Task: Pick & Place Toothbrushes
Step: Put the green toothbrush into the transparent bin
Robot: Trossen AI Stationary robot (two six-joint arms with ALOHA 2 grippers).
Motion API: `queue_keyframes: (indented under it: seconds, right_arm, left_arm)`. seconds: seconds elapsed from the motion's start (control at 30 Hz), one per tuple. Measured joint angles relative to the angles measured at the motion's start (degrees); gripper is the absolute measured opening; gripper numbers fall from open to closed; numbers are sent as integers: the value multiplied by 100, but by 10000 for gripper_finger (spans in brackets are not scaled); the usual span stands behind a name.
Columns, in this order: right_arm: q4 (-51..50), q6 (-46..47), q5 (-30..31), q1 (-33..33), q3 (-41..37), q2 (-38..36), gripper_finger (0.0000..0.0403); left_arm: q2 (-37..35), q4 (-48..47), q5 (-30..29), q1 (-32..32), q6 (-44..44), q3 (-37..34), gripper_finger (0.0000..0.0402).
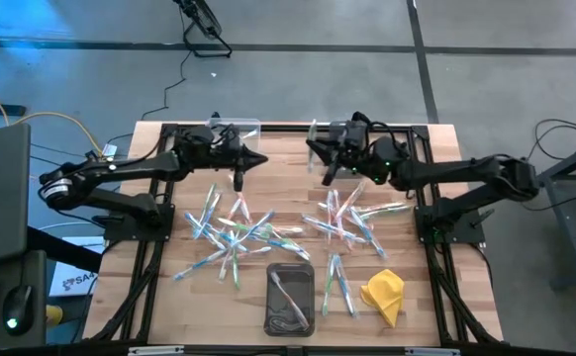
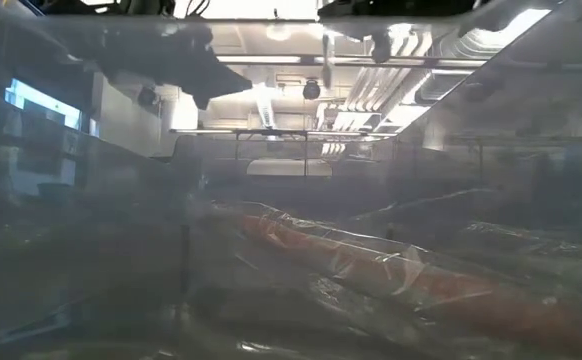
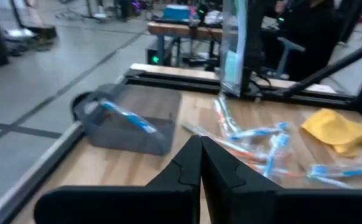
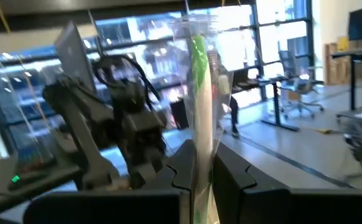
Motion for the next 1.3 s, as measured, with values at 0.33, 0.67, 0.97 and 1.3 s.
queue_keyframes:
  seconds: [0.33,0.67,0.97,1.3]
  right_arm:
    - [687,383,-40,1,0,564,23]
    - [763,445,-39,5,0,570,23]
    - [904,432,-143,5,2,570,23]
    - [896,431,-143,5,2,570,23]
  left_arm:
    - [197,1030,154,-3,-419,0,0]
    - [197,1150,-6,-4,-1003,2,73]
    - [197,1465,9,-8,-1508,7,131]
    - [786,1600,-1,-530,-1545,443,131]
